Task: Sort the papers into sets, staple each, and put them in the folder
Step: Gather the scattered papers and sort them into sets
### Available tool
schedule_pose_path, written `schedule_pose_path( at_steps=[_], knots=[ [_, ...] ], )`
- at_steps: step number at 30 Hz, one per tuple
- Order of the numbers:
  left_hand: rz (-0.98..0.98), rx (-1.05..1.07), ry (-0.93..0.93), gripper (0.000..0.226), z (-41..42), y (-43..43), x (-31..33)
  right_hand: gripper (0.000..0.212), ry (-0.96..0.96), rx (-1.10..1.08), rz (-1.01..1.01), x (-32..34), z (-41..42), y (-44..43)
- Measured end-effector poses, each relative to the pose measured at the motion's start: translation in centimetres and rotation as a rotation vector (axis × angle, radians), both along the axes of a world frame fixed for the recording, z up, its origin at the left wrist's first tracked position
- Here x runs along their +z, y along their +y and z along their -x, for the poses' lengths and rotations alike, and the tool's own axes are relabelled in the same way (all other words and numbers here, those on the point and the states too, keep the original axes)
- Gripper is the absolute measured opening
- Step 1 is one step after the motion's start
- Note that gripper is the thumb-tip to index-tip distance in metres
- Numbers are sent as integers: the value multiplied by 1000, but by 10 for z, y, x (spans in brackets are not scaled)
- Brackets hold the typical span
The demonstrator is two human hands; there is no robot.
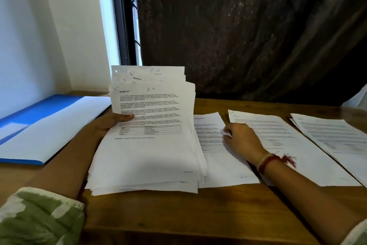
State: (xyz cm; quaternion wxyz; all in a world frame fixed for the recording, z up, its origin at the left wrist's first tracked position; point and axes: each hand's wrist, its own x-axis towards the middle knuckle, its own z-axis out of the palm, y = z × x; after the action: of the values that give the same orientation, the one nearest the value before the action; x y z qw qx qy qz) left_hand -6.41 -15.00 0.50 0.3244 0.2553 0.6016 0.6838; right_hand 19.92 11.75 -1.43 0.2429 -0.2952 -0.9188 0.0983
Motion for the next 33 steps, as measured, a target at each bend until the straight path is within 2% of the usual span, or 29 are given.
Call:
schedule_pose_path(
  at_steps=[4, 5, 6, 7, 8, 10, 11, 12, 15, 17, 18, 19, 20, 21, 23, 25, 28, 29, 31, 33],
  knots=[
    [13, -34, -10, 40, -4, 4, 1, 27, -45, -68, -273, 7, -2, -7],
    [13, -45, -10, 40, -7, 6, 2, 29, 16, -45, -262, 11, 0, -8],
    [9, -52, -12, 39, -10, 9, 3, 32, 114, -5, -158, 14, 2, -11],
    [-1, -66, -12, 37, -13, 12, 4, 36, 229, 47, 52, 17, 6, -14],
    [-17, -87, -3, 37, -15, 16, 4, 40, 334, 109, 344, 20, 9, -22],
    [-30, -105, 14, 35, -20, 22, 4, 48, 500, 240, 1011, 23, 14, -39],
    [-25, -94, -2, 33, -22, 24, 5, 49, 539, 290, 1219, 21, 16, -45],
    [-19, -85, -35, 31, -24, 27, 6, 48, 560, 331, 1295, 20, 18, -49],
    [-20, -123, -103, 38, -30, 32, 7, 38, 678, 297, 1201, 20, 20, -53],
    [-26, -179, -154, 65, -33, 35, 7, 37, 770, 214, 1176, 18, 22, -49],
    [-37, -200, -172, 68, -34, 37, 7, 35, 794, 172, 1168, 18, 23, -46],
    [-47, -204, -176, 61, -37, 38, 7, 31, 800, 137, 1155, 17, 23, -43],
    [-53, -205, -173, 55, -39, 40, 7, 27, 794, 108, 1130, 16, 24, -39],
    [-54, -201, -172, 57, -41, 42, 7, 23, 786, 88, 1101, 16, 25, -36],
    [-81, -203, -163, 82, -40, 44, 4, 16, 769, 74, 1065, 15, 26, -30],
    [-108, -197, -139, 91, -36, 44, 0, 18, 737, 75, 1031, 17, 26, -25],
    [-140, -174, -154, 65, -34, 44, -4, 16, 592, 111, 949, 25, 20, -13],
    [-146, -173, -154, 65, -34, 44, -3, 15, 537, 126, 947, 28, 17, -9],
    [-153, -186, -144, 88, -34, 46, -3, 15, 475, 130, 963, 30, 12, 0],
    [-177, -188, -119, 98, -39, 49, -1, 15, 471, 109, 966, 30, 10, 4]
  ],
)
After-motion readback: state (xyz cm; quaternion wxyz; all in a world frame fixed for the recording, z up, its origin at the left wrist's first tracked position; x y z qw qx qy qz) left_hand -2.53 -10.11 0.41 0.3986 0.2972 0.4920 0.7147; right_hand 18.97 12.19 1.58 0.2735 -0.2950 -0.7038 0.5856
